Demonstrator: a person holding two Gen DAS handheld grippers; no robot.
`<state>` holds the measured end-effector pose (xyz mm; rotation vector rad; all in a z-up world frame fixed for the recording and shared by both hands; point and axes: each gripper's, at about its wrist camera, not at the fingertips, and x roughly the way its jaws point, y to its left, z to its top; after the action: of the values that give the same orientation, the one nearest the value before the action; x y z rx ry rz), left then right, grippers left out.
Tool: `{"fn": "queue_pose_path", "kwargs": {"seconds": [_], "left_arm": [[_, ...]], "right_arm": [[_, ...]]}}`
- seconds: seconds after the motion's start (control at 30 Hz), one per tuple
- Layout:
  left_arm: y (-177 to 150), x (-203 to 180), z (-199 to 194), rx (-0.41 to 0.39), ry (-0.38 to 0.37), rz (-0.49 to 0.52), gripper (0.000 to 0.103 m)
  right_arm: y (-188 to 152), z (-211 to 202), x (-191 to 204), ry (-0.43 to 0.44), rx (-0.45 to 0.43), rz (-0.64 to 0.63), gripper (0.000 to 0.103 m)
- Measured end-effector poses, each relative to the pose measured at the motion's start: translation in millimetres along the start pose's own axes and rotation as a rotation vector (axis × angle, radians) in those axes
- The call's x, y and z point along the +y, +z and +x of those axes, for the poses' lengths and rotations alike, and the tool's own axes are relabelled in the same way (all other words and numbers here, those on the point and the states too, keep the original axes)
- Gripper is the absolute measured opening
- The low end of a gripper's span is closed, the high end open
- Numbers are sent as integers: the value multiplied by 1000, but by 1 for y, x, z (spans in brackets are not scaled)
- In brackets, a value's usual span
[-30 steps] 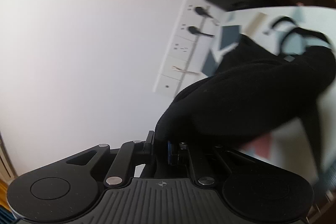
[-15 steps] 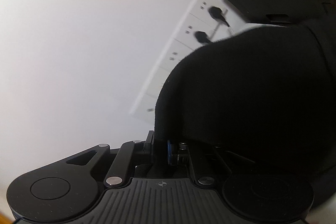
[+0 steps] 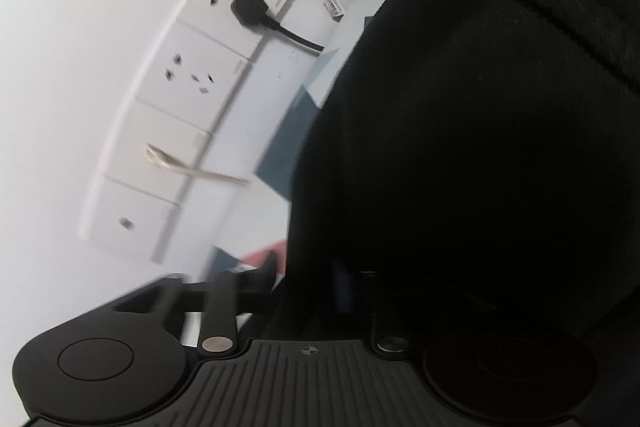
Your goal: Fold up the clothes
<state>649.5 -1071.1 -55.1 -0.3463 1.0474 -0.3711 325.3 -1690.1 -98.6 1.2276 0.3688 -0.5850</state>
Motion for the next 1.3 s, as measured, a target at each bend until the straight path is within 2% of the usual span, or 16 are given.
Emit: {"fn": "queue_pose_path", "kwargs": {"seconds": [0.07, 0.1, 0.17, 0.3, 0.4, 0.5, 0.6, 0.7, 0.87, 0.93, 1.03, 1.07, 1.1, 1.17, 1.23, 1.3], "left_arm": [[0, -6, -7, -3, -13, 33, 74], [-1, -13, -12, -9, -6, 79, 80], [-5, -25, -21, -11, 36, 170, 83], [-34, -26, -55, -5, -47, 269, 90], [-66, -10, -75, 21, -87, 290, 92], [-90, 17, -90, 1, -29, 295, 92], [-107, 44, -101, -20, 31, 285, 93], [-103, 69, -97, -20, 109, 227, 93], [-90, 94, -85, -60, 174, 146, 93], [-76, 99, -76, -132, 260, 167, 93], [-57, 110, -68, -153, 265, 119, 93], [-52, 115, -64, -141, 255, 93, 93], [-50, 117, -59, -127, 247, 76, 93], [-60, 113, -48, -79, 242, 107, 93], [-73, 106, -47, -127, 271, 200, 96], [-84, 101, -47, -117, 247, 221, 98]], "right_arm": [[-1, -9, 8, 51, -3, 26, 75], [-1, -14, 12, 77, -5, 38, 75], [-2, -25, 21, 128, -9, 56, 74], [-17, -68, 39, 195, -35, -25, 79], [-42, -104, 32, 160, -11, -114, 79], [-68, -149, 6, 60, -34, -123, 80], [-104, -177, -28, -47, -4, -30, 93], [-132, -168, -52, -108, 127, 12, 92], [-152, -129, -50, -105, 143, 57, 88], [-152, -117, -40, -106, 143, 33, 82], [-147, -104, -33, -114, 131, 25, 68], [-146, -103, -37, -105, 133, 31, 56], [-144, -102, -42, -95, 134, 38, 36], [-141, -99, -50, -75, 136, 51, 21], [-140, -98, -59, -53, 138, 55, 18], [-142, -104, -65, -31, 128, 16, 16]]}}
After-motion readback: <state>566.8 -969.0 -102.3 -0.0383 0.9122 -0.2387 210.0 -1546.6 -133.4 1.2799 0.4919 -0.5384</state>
